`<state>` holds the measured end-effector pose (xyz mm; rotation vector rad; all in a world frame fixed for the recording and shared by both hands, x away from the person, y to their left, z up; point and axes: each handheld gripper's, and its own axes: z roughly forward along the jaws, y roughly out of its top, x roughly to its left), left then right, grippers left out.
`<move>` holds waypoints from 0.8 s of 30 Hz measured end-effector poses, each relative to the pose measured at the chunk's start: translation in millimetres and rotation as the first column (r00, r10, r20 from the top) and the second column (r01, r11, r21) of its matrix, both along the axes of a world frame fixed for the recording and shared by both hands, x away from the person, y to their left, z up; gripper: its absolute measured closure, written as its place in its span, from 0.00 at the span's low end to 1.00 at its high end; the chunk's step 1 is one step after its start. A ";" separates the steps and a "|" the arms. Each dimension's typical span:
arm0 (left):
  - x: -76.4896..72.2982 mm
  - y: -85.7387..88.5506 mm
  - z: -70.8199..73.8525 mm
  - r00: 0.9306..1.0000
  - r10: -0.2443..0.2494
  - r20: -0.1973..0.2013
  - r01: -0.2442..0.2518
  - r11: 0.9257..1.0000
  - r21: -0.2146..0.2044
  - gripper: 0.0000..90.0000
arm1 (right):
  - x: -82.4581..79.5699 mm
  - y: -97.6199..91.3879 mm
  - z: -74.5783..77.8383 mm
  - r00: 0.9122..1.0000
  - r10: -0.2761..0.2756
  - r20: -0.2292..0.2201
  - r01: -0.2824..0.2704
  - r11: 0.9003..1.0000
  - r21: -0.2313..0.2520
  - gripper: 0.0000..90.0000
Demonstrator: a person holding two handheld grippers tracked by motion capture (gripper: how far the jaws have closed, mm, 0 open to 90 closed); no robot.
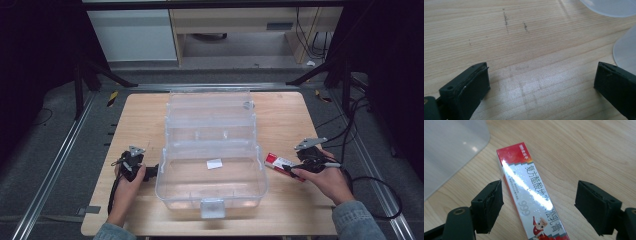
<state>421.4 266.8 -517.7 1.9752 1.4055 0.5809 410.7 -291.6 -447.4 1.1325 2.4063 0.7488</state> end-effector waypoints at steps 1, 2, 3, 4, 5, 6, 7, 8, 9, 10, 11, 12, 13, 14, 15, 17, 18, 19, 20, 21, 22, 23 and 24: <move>0.0 0.0 -0.1 1.000 0.000 0.001 0.000 1.000 0.000 0.00 | 1.1 1.7 -2.0 1.000 0.006 -0.007 -0.006 1.000 -0.011 0.26; 0.0 0.0 -0.1 1.000 0.000 0.001 0.000 1.000 0.000 0.00 | 1.1 1.7 -2.0 1.000 0.006 -0.007 -0.006 1.000 -0.011 0.26; -0.2 -0.1 -0.2 1.000 0.002 0.001 -0.002 1.000 -0.002 0.00 | 2.1 3.0 -3.9 1.000 0.010 -0.013 -0.010 1.000 -0.013 0.26; -0.2 -0.1 -0.2 1.000 0.001 0.001 -0.001 1.000 -0.003 0.00 | 4.5 5.8 -8.6 1.000 0.020 -0.023 -0.020 1.000 -0.022 0.28; -0.3 -0.1 -0.2 1.000 0.001 0.001 -0.001 1.000 -0.003 0.00 | 6.8 7.6 -12.9 0.999 0.019 -0.033 -0.020 0.999 -0.039 0.29; -0.3 -0.1 -0.2 1.000 0.000 0.001 0.000 1.000 -0.003 0.00 | 8.2 8.6 -15.5 0.999 0.012 -0.040 -0.014 0.999 -0.044 0.29; -0.3 -0.1 -0.2 1.000 0.000 0.001 0.000 1.000 -0.003 0.00 | 9.6 8.7 -17.7 0.999 0.014 -0.046 -0.016 0.999 -0.041 0.32; -0.2 0.0 -0.2 1.000 -0.001 0.001 0.001 1.000 -0.003 0.00 | 9.6 8.7 -17.7 0.999 0.014 -0.046 -0.016 0.999 -0.041 0.32; -0.2 0.2 -0.1 1.000 -0.002 0.000 0.002 1.000 -0.002 0.00 | 11.4 9.7 -21.0 0.997 0.028 -0.066 -0.031 0.998 -0.050 0.37; -0.2 0.2 -0.1 1.000 -0.003 0.000 0.003 1.000 -0.002 0.00 | 12.0 9.7 -21.6 0.997 0.027 -0.072 -0.031 0.998 -0.054 0.40; -0.2 0.3 -0.1 1.000 -0.004 0.000 0.004 1.000 -0.002 0.00 | 12.4 9.4 -21.9 0.996 0.029 -0.080 -0.033 0.998 -0.056 0.46; -0.2 0.2 -0.1 1.000 -0.004 0.000 0.004 1.000 -0.002 0.00 | 12.3 9.2 -22.0 0.996 0.028 -0.081 -0.032 0.998 -0.057 0.47; -0.2 0.2 -0.1 1.000 -0.004 0.000 0.004 1.000 -0.002 0.00 | 12.1 8.4 -21.7 0.997 0.020 -0.077 -0.025 0.998 -0.061 0.49; -0.2 0.2 -0.1 1.000 -0.004 0.000 0.004 1.000 -0.002 0.00 | 12.1 8.4 -21.7 0.997 0.020 -0.077 -0.025 0.998 -0.061 0.49; -0.2 0.3 -0.1 1.000 -0.004 0.000 0.004 1.000 -0.002 0.00 | 11.7 7.3 -21.0 0.997 0.019 -0.075 -0.023 0.998 -0.061 0.52; -0.2 0.2 -0.1 1.000 -0.004 0.000 0.004 1.000 -0.002 0.00 | 10.8 3.7 -19.7 0.997 -0.003 -0.080 -0.001 0.999 -0.052 0.54; -0.2 0.2 -0.1 1.000 -0.004 0.000 0.004 1.000 -0.002 0.00 | 10.1 0.7 -18.5 0.996 -0.026 -0.083 0.022 0.999 -0.049 0.55; -0.1 0.2 0.0 1.000 -0.004 -0.001 0.004 1.000 -0.002 0.00 | 9.5 -1.5 -17.9 0.995 -0.046 -0.084 0.043 0.998 -0.047 0.55; -0.1 0.2 0.0 1.000 -0.004 -0.001 0.004 1.000 -0.002 0.00 | 7.9 -4.7 -17.2 0.992 -0.087 -0.090 0.084 0.996 -0.041 0.55; -0.1 0.2 0.0 1.000 -0.004 -0.001 0.004 1.000 -0.002 0.00 | 7.9 -4.7 -17.2 0.992 -0.087 -0.090 0.084 0.996 -0.041 0.55; -0.1 0.2 0.0 1.000 -0.004 -0.001 0.004 1.000 -0.002 0.00 | 6.9 -5.7 -17.2 0.990 -0.105 -0.096 0.102 0.994 -0.034 0.55; -0.1 0.2 0.0 1.000 -0.004 -0.001 0.004 1.000 -0.002 0.00 | 5.6 -6.1 -16.9 0.988 -0.115 -0.104 0.113 0.993 -0.028 0.55; -0.1 0.2 0.0 1.000 -0.004 -0.001 0.004 1.000 -0.002 0.00 | 3.7 -5.4 -16.0 0.988 -0.113 -0.103 0.112 0.994 -0.020 0.52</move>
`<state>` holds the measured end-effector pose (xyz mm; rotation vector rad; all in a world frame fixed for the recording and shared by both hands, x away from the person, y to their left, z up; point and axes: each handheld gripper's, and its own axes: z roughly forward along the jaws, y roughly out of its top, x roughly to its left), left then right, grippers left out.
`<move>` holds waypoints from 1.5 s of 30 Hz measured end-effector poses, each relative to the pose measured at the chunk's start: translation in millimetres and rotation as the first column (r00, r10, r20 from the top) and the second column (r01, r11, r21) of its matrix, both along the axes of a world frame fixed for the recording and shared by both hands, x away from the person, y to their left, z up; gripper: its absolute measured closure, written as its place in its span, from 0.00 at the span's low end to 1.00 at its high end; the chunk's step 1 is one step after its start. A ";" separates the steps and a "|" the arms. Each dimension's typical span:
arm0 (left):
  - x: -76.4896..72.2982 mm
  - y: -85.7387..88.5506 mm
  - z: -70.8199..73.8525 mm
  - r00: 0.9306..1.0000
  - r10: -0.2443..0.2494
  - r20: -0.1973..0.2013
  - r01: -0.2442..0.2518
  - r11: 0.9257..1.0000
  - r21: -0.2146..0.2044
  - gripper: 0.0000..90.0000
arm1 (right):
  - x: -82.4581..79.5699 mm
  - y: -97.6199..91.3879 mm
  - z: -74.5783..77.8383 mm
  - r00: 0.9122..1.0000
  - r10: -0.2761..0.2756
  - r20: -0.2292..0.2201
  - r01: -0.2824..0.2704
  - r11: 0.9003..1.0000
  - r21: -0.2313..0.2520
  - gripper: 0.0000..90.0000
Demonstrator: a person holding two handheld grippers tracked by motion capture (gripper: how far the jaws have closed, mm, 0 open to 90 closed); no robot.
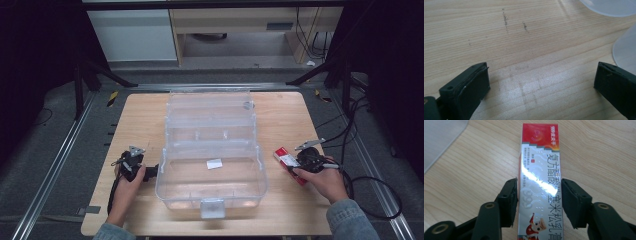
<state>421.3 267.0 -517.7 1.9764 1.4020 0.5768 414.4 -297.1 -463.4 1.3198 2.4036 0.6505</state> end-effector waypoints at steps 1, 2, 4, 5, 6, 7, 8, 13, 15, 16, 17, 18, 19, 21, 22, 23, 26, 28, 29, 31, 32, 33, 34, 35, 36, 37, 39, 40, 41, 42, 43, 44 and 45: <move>0.0 0.0 0.0 1.000 0.000 0.000 0.000 1.000 0.000 0.00 | -2.1 0.8 3.3 1.000 0.007 0.017 -0.008 1.000 0.011 0.48; 0.0 0.0 0.0 1.000 0.000 0.000 0.000 1.000 0.000 0.00 | -2.8 0.5 5.9 1.000 0.011 0.024 -0.011 1.000 0.016 0.47; 0.0 0.0 0.0 1.000 0.000 0.000 0.000 1.000 0.000 0.00 | -3.3 0.3 8.7 1.000 0.015 0.027 -0.016 1.000 0.020 0.45; 0.0 0.0 0.0 1.000 0.000 0.000 0.000 1.000 0.000 0.00 | -3.7 0.2 11.1 1.000 0.014 0.028 -0.015 1.000 0.026 0.43; 0.0 0.0 0.0 1.000 0.000 0.000 0.000 1.000 0.000 0.00 | -3.9 0.0 13.7 1.000 0.018 0.009 -0.018 0.999 0.029 0.41; -0.1 0.0 0.0 1.000 0.000 0.000 0.000 1.000 0.000 0.00 | -4.7 -0.1 16.8 1.000 0.027 -0.002 -0.027 0.999 0.017 0.40; -0.1 0.0 0.0 1.000 0.000 0.000 0.000 1.000 0.000 0.00 | -4.9 -0.4 18.2 1.000 0.024 -0.009 -0.024 1.000 0.014 0.40; -0.3 -0.3 0.0 1.000 0.003 0.000 -0.003 1.000 0.000 0.00 | -6.9 -4.1 22.1 0.999 0.022 -0.037 -0.022 1.000 -0.008 0.40; -0.5 -0.3 -0.2 1.000 0.003 0.002 -0.003 1.000 -0.001 0.00 | -7.8 -5.2 21.5 0.998 0.023 -0.061 -0.024 1.000 -0.021 0.40; -0.5 -0.3 -0.2 1.000 0.003 0.002 -0.003 1.000 -0.001 0.00 | -7.8 -5.2 21.5 0.998 0.023 -0.061 -0.024 1.000 -0.021 0.40; -0.5 -0.3 -0.2 1.000 0.003 0.002 -0.003 1.000 -0.001 0.00 | -7.9 -7.3 20.7 0.997 0.026 -0.079 -0.029 0.999 -0.036 0.40; -0.5 -0.3 -0.2 1.000 0.003 0.002 -0.003 1.000 -0.001 0.00 | -7.9 -7.3 20.7 0.997 0.026 -0.079 -0.029 0.999 -0.036 0.40; -0.5 -0.2 -0.1 1.000 0.002 0.001 -0.002 1.000 0.000 0.00 | -8.2 -8.9 20.8 0.996 0.019 -0.091 -0.023 0.999 -0.044 0.42; -0.5 -0.2 -0.2 1.000 0.003 0.002 -0.003 1.000 -0.001 0.00 | -8.3 -9.1 20.9 0.995 0.020 -0.093 -0.025 0.998 -0.052 0.42; -0.6 -0.2 -0.1 1.000 0.001 0.001 -0.001 1.000 0.000 0.00 | -8.6 -8.7 20.7 0.995 0.021 -0.101 -0.027 0.998 -0.058 0.42; -0.5 -0.3 -0.2 1.000 0.003 0.002 -0.003 1.000 -0.001 0.00 | -9.4 -7.3 20.3 0.993 0.020 -0.117 -0.028 0.998 -0.063 0.43; 0.1 -1.0 -0.2 1.000 0.008 0.002 -0.008 1.000 -0.001 0.00 | -10.6 -5.1 19.1 0.990 0.014 -0.138 -0.025 0.997 -0.075 0.42; 0.4 -1.5 -0.3 1.000 0.010 0.003 -0.010 1.000 -0.002 0.00 | -11.8 -3.4 19.0 0.989 0.014 -0.149 -0.028 0.995 -0.091 0.42; 0.4 -1.5 -0.3 1.000 0.011 0.003 -0.011 1.000 -0.002 0.00 | -12.3 -2.7 19.2 0.988 0.011 -0.152 -0.026 0.995 -0.093 0.41; 0.4 -1.6 -0.3 1.000 0.011 0.003 -0.011 1.000 -0.001 0.00 | -12.6 -3.5 18.6 0.987 0.006 -0.160 -0.023 0.994 -0.104 0.41; 0.4 -1.6 -0.3 1.000 0.011 0.003 -0.011 1.000 -0.001 0.00 | -12.6 -3.5 18.6 0.987 0.006 -0.160 -0.023 0.994 -0.104 0.41; 0.3 -1.6 -0.3 1.000 0.010 0.004 -0.010 1.000 -0.002 0.00 | -11.9 -4.6 17.3 0.985 0.005 -0.170 -0.023 0.994 -0.106 0.41; 0.3 -1.6 -0.3 1.000 0.010 0.004 -0.010 1.000 -0.002 0.00 | -11.9 -4.6 17.3 0.985 0.005 -0.170 -0.023 0.994 -0.106 0.41; -0.3 -1.9 -0.3 1.000 0.014 0.005 -0.014 1.000 0.000 0.00 | -10.3 -6.2 16.7 0.984 0.006 -0.177 -0.025 0.994 -0.105 0.40; -1.1 -2.0 -0.2 1.000 0.017 0.005 -0.017 1.000 0.002 0.00 | -9.9 -6.4 16.7 0.984 0.006 -0.177 -0.025 0.994 -0.105 0.40; -1.1 -2.0 -0.2 1.000 0.017 0.005 -0.017 1.000 0.002 0.00 | -9.9 -6.4 16.7 0.984 0.006 -0.177 -0.025 0.994 -0.105 0.40; -2.5 -2.0 -0.1 1.000 0.015 0.004 -0.015 1.000 0.004 0.00 | -7.9 -8.5 15.2 0.981 0.019 -0.193 -0.039 0.994 -0.103 0.42; -2.5 -2.0 -0.1 1.000 0.015 0.004 -0.015 1.000 0.004 0.00 | -7.6 -8.9 14.3 0.980 0.022 -0.199 -0.043 0.994 -0.103 0.42; -2.5 -1.8 -0.1 1.000 0.013 0.005 -0.013 1.000 0.006 0.00 | -7.6 -8.9 14.3 0.980 0.022 -0.199 -0.043 0.994 -0.103 0.42; -2.6 -1.8 0.0 1.000 0.013 0.004 -0.013 1.000 0.007 0.00 | -7.1 -9.6 13.4 0.979 0.023 -0.202 -0.045 0.994 -0.104 0.43; -3.3 -2.0 -0.1 1.000 0.013 0.006 -0.013 1.000 0.005 0.00 | -7.0 -10.6 11.5 0.977 0.024 -0.212 -0.046 0.994 -0.101 0.44; -3.3 -2.0 -0.1 1.000 0.013 0.006 -0.013 1.000 0.005 0.00 | -7.0 -10.6 11.5 0.977 0.024 -0.212 -0.046 0.994 -0.101 0.44; -4.1 -2.0 -0.2 1.000 0.009 0.006 -0.009 1.000 0.005 0.00 | -7.1 -10.7 10.9 0.976 0.022 -0.215 -0.045 0.994 -0.100 0.45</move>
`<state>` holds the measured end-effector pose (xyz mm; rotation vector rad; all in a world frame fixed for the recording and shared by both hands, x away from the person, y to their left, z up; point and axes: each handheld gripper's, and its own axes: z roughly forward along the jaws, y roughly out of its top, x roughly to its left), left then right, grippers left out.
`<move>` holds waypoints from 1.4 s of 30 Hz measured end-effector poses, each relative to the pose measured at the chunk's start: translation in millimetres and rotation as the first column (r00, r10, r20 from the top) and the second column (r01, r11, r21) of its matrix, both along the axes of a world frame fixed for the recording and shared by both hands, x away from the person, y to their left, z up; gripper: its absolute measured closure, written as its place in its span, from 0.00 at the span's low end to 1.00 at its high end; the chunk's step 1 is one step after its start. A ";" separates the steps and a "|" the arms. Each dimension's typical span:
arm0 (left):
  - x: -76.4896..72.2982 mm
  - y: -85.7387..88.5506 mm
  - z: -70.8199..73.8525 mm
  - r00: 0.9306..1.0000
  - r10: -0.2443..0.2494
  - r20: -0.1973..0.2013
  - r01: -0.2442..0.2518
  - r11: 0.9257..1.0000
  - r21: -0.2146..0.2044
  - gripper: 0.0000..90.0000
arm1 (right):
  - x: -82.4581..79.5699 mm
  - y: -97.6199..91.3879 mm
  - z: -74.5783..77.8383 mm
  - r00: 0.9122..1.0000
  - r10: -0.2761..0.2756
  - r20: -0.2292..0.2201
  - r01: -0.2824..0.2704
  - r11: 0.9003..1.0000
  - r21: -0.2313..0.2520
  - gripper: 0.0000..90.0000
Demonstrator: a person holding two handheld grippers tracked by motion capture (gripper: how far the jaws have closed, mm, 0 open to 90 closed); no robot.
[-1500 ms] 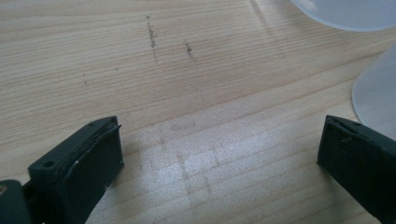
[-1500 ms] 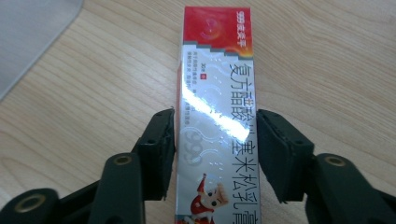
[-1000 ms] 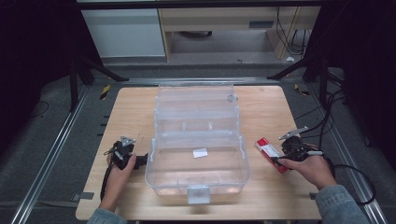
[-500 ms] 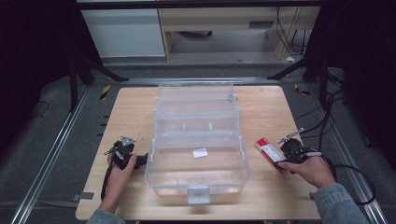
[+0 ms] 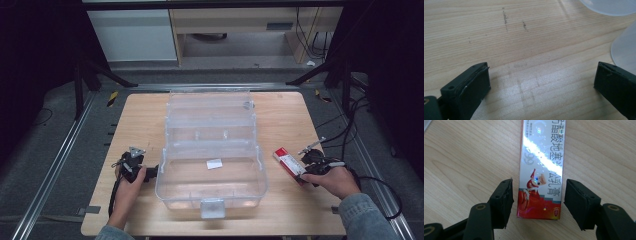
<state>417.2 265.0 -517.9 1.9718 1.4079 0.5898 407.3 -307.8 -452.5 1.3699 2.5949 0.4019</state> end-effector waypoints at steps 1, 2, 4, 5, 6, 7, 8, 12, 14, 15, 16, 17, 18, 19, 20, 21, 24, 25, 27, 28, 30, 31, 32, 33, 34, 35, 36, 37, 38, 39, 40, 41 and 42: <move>-1.0 0.1 0.1 1.000 -0.004 -0.001 0.004 1.000 0.001 0.00 | -0.4 0.1 -0.5 1.000 0.000 -0.005 0.000 1.000 -0.001 0.46; -1.6 0.0 -0.1 1.000 -0.005 -0.001 0.005 1.000 -0.001 0.00 | -0.6 0.1 -1.3 1.000 0.005 -0.010 -0.005 1.000 -0.005 0.47; -2.4 0.2 0.0 1.000 -0.011 0.000 0.011 1.000 0.000 0.00 | -0.6 0.6 -2.5 1.000 0.000 -0.018 -0.001 1.000 -0.011 0.47; -2.6 0.2 0.0 1.000 -0.012 -0.001 0.012 1.000 -0.001 0.00 | -0.4 1.6 -3.1 1.000 -0.004 -0.026 0.003 1.000 -0.011 0.48; -2.7 0.3 0.0 1.000 -0.013 -0.002 0.013 1.000 -0.001 0.00 | -0.4 2.6 -3.5 0.999 -0.006 -0.031 0.006 1.000 -0.012 0.48; -2.7 0.3 0.0 1.000 -0.013 -0.002 0.013 1.000 -0.001 0.00 | -0.4 2.6 -3.5 0.999 -0.006 -0.031 0.006 1.000 -0.012 0.48; -2.7 0.3 0.0 1.000 -0.013 -0.002 0.013 1.000 0.000 0.00 | -0.4 3.6 -4.1 0.999 -0.005 -0.036 0.005 1.000 -0.020 0.49; -2.6 0.3 0.0 1.000 -0.014 -0.002 0.014 1.000 -0.001 0.00 | 1.6 5.0 -5.3 0.999 -0.002 -0.050 0.001 1.000 -0.027 0.51; -2.6 0.3 0.0 1.000 -0.014 -0.002 0.014 1.000 -0.001 0.00 | 3.0 4.9 -5.4 0.998 0.006 -0.056 -0.007 1.000 -0.029 0.53; -2.6 0.3 0.0 1.000 -0.014 -0.002 0.014 1.000 -0.001 0.00 | 3.4 4.9 -5.4 0.998 0.006 -0.061 -0.008 1.000 -0.030 0.53; -2.6 0.3 0.0 1.000 -0.014 -0.002 0.014 1.000 -0.001 0.00 | 3.4 4.9 -5.4 0.998 0.006 -0.061 -0.008 1.000 -0.030 0.53; -2.6 0.3 0.0 1.000 -0.014 -0.002 0.014 1.000 -0.001 0.00 | 3.8 5.0 -5.5 0.998 0.001 -0.067 -0.003 1.000 -0.028 0.53; -2.6 0.3 0.0 1.000 -0.014 -0.002 0.014 1.000 -0.001 0.00 | 5.1 5.0 -5.6 0.997 -0.001 -0.079 -0.001 1.000 -0.028 0.53; -2.6 0.3 0.0 1.000 -0.014 -0.002 0.014 1.000 -0.001 0.00 | 5.1 5.0 -5.6 0.997 -0.001 -0.079 -0.001 1.000 -0.028 0.53; -2.6 0.3 0.0 1.000 -0.014 -0.002 0.014 1.000 -0.001 0.00 | 6.0 5.2 -6.3 0.996 -0.002 -0.085 -0.001 1.000 -0.031 0.53; -2.6 0.3 0.0 1.000 -0.014 -0.002 0.014 1.000 -0.001 0.00 | 6.0 5.2 -6.3 0.996 -0.002 -0.085 -0.001 1.000 -0.031 0.53; -2.6 0.3 0.0 1.000 -0.014 -0.002 0.014 1.000 -0.002 0.00 | 6.4 6.2 -7.3 0.996 -0.007 -0.094 0.003 0.999 -0.041 0.53; -2.5 0.3 0.0 1.000 -0.015 -0.002 0.015 1.000 -0.002 0.00 | 6.8 6.6 -8.7 0.995 -0.012 -0.099 0.007 0.999 -0.048 0.54; -2.5 0.3 0.0 1.000 -0.015 -0.002 0.015 1.000 -0.002 0.00 | 7.1 6.7 -9.3 0.995 -0.014 -0.102 0.009 0.999 -0.049 0.55; -2.5 0.3 0.0 1.000 -0.016 -0.002 0.016 1.000 -0.002 0.00 | 7.9 7.1 -8.8 0.994 -0.013 -0.106 0.007 0.999 -0.049 0.56; -2.5 0.3 0.0 1.000 -0.016 -0.002 0.016 1.000 -0.002 0.00 | 8.1 6.9 -8.0 0.996 -0.001 -0.089 -0.003 0.999 -0.052 0.57; -2.5 0.3 0.0 1.000 -0.016 -0.002 0.016 1.000 -0.002 0.00 | 8.1 6.9 -8.0 0.996 -0.001 -0.089 -0.003 0.999 -0.052 0.57; -2.5 0.3 0.0 1.000 -0.016 -0.003 0.016 1.000 -0.002 0.00 | 7.8 6.3 -7.7 0.997 0.003 -0.077 -0.007 0.999 -0.051 0.57; -2.5 0.4 0.0 1.000 -0.016 -0.003 0.016 1.000 -0.002 0.00 | 7.1 5.5 -5.5 0.998 -0.002 -0.070 -0.001 0.999 -0.042 0.57; -2.5 0.3 0.0 1.000 -0.015 -0.003 0.015 1.000 -0.002 0.00 | 5.2 3.6 -1.1 0.999 -0.002 -0.042 0.001 1.000 -0.027 0.57; -2.5 0.3 0.0 1.000 -0.015 -0.003 0.015 1.000 -0.002 0.00 | 5.2 3.6 -1.1 0.999 -0.002 -0.042 0.001 1.000 -0.027 0.57; -2.4 0.4 0.0 1.000 -0.016 -0.002 0.016 1.000 -0.002 0.00 | 2.0 1.0 6.3 1.000 0.006 -0.012 -0.006 1.000 -0.010 0.57; -2.4 0.4 0.0 1.000 -0.016 -0.002 0.016 1.000 -0.002 0.00 | 2.0 1.0 6.3 1.000 0.006 -0.012 -0.006 1.000 -0.010 0.57; -2.4 0.4 0.0 1.000 -0.016 -0.002 0.016 1.000 -0.002 0.00 | 0.9 0.2 9.0 1.000 0.011 0.001 -0.011 1.000 -0.004 0.57; -2.4 0.4 0.0 1.000 -0.017 -0.003 0.017 1.000 -0.002 0.00 | -2.2 -1.7 16.3 1.000 0.014 0.028 -0.014 1.000 0.017 0.57; -2.4 0.4 0.0 1.000 -0.016 -0.002 0.016 1.000 -0.002 0.00 | -3.6 -2.2 19.7 0.999 0.021 0.045 -0.023 0.999 0.025 0.57; -2.4 0.4 0.0 1.000 -0.016 -0.003 0.016 1.000 -0.002 0.00 | -4.8 -2.9 23.1 0.998 0.026 0.060 -0.028 0.999 0.038 0.57; -2.5 0.5 0.1 1.000 -0.018 -0.002 0.018 1.000 0.000 0.00 | -6.1 -3.1 26.6 0.997 0.024 0.072 -0.027 0.999 0.047 0.57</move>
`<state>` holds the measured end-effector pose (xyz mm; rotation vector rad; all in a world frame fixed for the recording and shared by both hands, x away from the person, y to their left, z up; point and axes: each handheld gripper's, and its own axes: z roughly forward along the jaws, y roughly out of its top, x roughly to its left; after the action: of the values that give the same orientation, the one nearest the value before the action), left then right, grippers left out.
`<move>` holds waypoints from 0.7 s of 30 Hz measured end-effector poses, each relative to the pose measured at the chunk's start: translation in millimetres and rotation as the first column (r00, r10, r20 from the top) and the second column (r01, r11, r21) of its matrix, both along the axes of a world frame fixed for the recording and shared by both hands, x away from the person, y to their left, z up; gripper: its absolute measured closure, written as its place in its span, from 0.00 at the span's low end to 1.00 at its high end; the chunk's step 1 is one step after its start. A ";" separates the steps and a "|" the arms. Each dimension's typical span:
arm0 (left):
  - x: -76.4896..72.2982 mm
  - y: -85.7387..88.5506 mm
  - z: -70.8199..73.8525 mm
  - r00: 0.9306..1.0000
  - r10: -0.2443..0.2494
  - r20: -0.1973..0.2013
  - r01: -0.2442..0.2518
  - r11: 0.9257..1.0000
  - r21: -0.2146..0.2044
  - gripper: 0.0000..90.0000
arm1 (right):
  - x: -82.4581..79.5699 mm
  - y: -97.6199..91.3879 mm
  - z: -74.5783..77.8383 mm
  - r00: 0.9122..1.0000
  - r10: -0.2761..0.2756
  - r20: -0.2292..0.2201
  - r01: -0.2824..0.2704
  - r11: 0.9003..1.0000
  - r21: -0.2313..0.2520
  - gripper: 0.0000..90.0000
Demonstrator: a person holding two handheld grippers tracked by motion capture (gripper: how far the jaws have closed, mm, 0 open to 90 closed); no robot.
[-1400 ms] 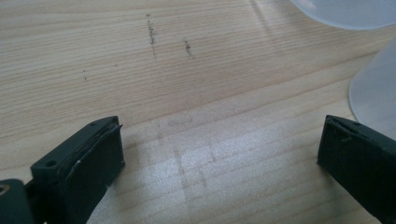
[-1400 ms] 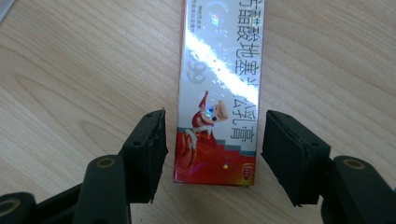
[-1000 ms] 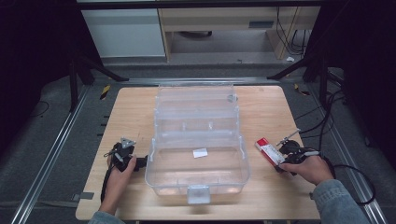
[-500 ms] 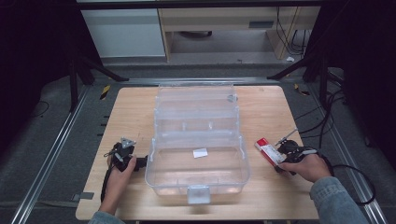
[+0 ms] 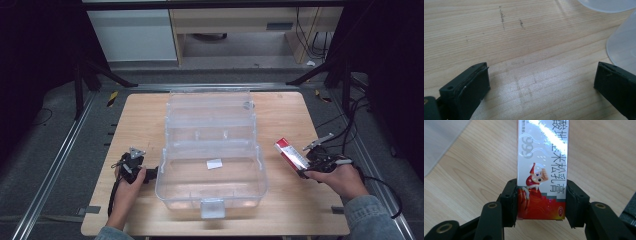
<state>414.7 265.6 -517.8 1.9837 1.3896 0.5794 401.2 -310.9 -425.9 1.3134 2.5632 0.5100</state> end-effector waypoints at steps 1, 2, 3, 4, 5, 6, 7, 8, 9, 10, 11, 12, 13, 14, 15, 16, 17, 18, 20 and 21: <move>0.0 0.0 0.0 1.000 0.000 0.000 0.000 1.000 0.000 0.00 | 0.0 0.0 0.0 1.000 0.000 0.000 0.000 1.000 0.000 0.57; -0.4 0.1 0.0 1.000 0.000 0.000 0.000 1.000 0.000 0.00 | -2.4 0.3 7.1 1.000 0.011 0.026 -0.011 1.000 0.007 0.57; -0.4 0.1 0.0 1.000 0.000 0.000 0.000 1.000 0.000 0.00 | -2.4 0.3 7.1 1.000 0.011 0.026 -0.011 1.000 0.007 0.57; -0.4 0.1 0.0 1.000 -0.001 0.000 0.001 1.000 0.001 0.00 | -4.8 1.5 14.9 0.999 0.024 0.046 -0.025 1.000 0.018 0.57; -0.4 -0.1 -0.1 1.000 0.001 0.002 -0.001 1.000 -0.002 0.00 | -4.8 1.5 14.9 0.999 0.024 0.046 -0.025 1.000 0.018 0.57; -0.6 0.0 -0.1 1.000 -0.001 0.003 0.001 1.000 -0.002 0.00 | -7.3 3.8 23.4 0.997 0.042 0.070 -0.044 0.999 0.028 0.57; -0.7 0.0 -0.2 1.000 0.000 0.003 0.000 1.000 -0.003 0.00 | -8.4 5.4 27.7 0.996 0.050 0.080 -0.053 0.998 0.033 0.57; -0.7 0.1 -0.1 1.000 -0.001 0.003 0.001 1.000 -0.002 0.00 | -9.5 7.3 31.7 0.994 0.055 0.091 -0.058 0.998 0.037 0.57; -0.7 0.1 -0.1 1.000 -0.001 0.003 0.001 1.000 -0.002 0.00 | -9.5 7.3 31.7 0.994 0.055 0.091 -0.058 0.998 0.037 0.57; -0.7 0.1 -0.2 1.000 -0.001 0.003 0.001 1.000 -0.002 0.00 | -10.3 9.0 35.6 0.993 0.061 0.100 -0.066 0.997 0.040 0.57; -0.7 0.0 -0.2 1.000 0.000 0.003 0.000 1.000 -0.003 0.00 | -11.7 12.5 43.2 0.990 0.078 0.113 -0.084 0.996 0.044 0.57; -0.7 0.1 -0.2 1.000 -0.001 0.003 0.001 1.000 -0.002 0.00 | -12.0 13.3 45.5 0.990 0.081 0.117 -0.087 0.995 0.043 0.57; -0.7 0.1 -0.2 1.000 -0.001 0.003 0.001 1.000 -0.002 0.00 | -12.0 13.3 45.5 0.990 0.081 0.117 -0.087 0.995 0.043 0.57; -0.7 0.0 -0.2 1.000 -0.001 0.002 0.001 1.000 -0.003 0.00 | -12.1 14.2 48.2 0.989 0.086 0.121 -0.092 0.995 0.043 0.57; -0.7 0.1 -0.1 1.000 -0.001 0.003 0.001 1.000 -0.002 0.00 | -12.2 15.2 52.9 0.987 0.092 0.131 -0.099 0.994 0.050 0.57; -0.7 0.0 -0.2 1.000 -0.001 0.003 0.001 1.000 -0.003 0.00 | -12.0 16.0 55.2 0.986 0.095 0.137 -0.103 0.994 0.048 0.57; -0.7 0.1 -0.2 1.000 -0.001 0.003 0.001 1.000 -0.002 0.00 | -11.7 16.6 57.7 0.985 0.100 0.143 -0.107 0.993 0.047 0.57; -0.7 0.1 -0.2 1.000 -0.001 0.002 0.001 1.000 -0.003 0.00 | -11.5 17.6 60.3 0.984 0.102 0.147 -0.111 0.992 0.053 0.57; -0.7 0.1 -0.1 1.000 -0.001 0.003 0.001 1.000 -0.002 0.00 | -10.8 20.4 64.9 0.981 0.113 0.156 -0.123 0.991 0.058 0.57; -0.7 0.1 -0.2 1.000 -0.001 0.003 0.001 1.000 -0.002 0.00 | -10.6 22.4 67.0 0.980 0.119 0.158 -0.129 0.990 0.054 0.57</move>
<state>414.0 265.6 -518.0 1.9808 1.3868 0.5796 390.6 -288.5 -358.9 1.0905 2.5296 0.6948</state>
